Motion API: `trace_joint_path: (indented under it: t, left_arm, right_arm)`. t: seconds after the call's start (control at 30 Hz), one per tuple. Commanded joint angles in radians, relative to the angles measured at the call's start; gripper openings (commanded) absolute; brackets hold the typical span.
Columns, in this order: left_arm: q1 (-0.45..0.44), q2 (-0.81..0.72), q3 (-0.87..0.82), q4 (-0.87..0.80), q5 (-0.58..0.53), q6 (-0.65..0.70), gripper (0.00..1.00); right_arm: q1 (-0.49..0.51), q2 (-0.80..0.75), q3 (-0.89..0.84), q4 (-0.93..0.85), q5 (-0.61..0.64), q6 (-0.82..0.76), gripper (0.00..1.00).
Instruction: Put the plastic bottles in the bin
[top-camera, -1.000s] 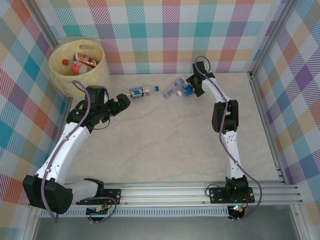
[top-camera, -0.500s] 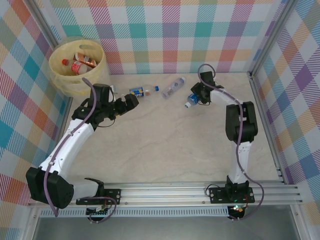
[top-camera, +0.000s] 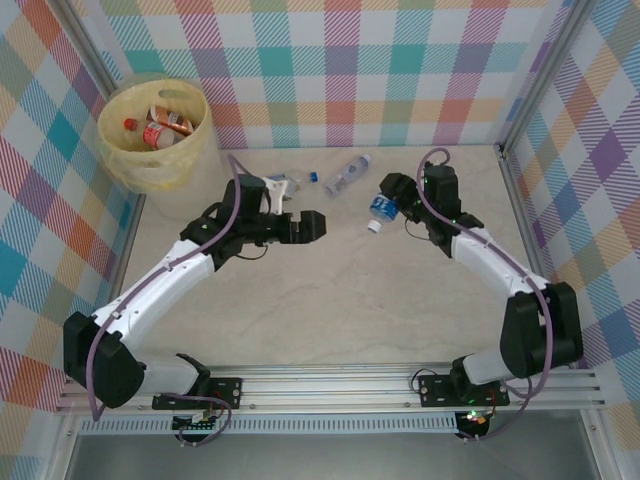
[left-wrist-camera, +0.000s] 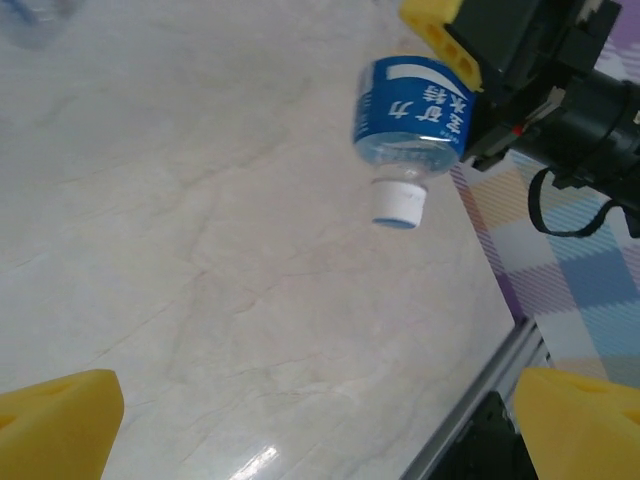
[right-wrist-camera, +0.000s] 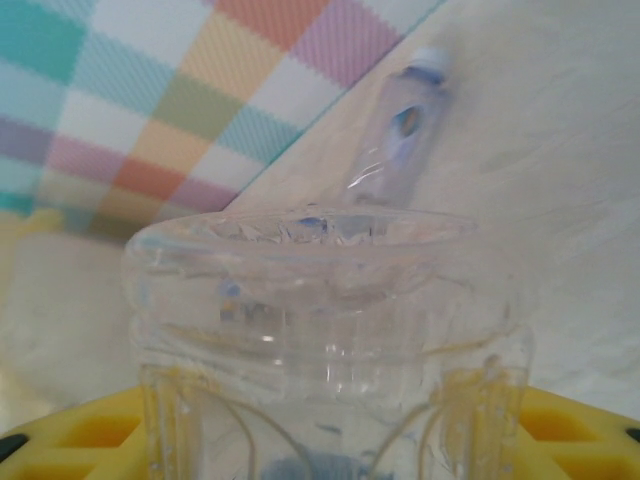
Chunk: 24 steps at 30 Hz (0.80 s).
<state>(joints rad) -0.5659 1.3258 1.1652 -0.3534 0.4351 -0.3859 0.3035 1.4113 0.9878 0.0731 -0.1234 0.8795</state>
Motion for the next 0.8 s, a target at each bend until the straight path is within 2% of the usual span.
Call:
trace_joint_path:
  t: [0.0,0.07,0.23,0.4,0.53,0.7,0.77]
  left_arm:
    - [-0.051,0.043,0.008,0.067,0.072,0.084,1.00]
    - [-0.077,0.072,0.023,0.106,0.062,0.109,1.00]
    - [-0.088,0.077,0.001,0.262,0.121,0.127,1.00]
    - [-0.086,0.132,0.069,0.246,0.163,0.143,1.00]
    - [-0.086,0.176,0.112,0.186,0.069,0.166,1.00]
    - [-0.085,0.201,0.125,0.232,0.096,0.135,1.00]
    - [-0.086,0.204,0.125,0.249,0.111,0.121,0.95]
  right_arm:
    - [0.037,-0.058,-0.035,0.092,-0.124,0.005,0.54]
    - [0.060,-0.078,-0.044,0.120,-0.152,0.023,0.54]
    - [0.100,-0.085,-0.031,0.174,-0.234,0.053,0.55]
    - [0.131,-0.060,0.013,0.190,-0.321,0.060,0.55]
    - [0.155,-0.046,0.036,0.232,-0.344,0.095,0.56]
    - [0.193,-0.018,0.072,0.230,-0.358,0.095,0.57]
    - [0.202,-0.006,0.080,0.231,-0.360,0.099,0.57]
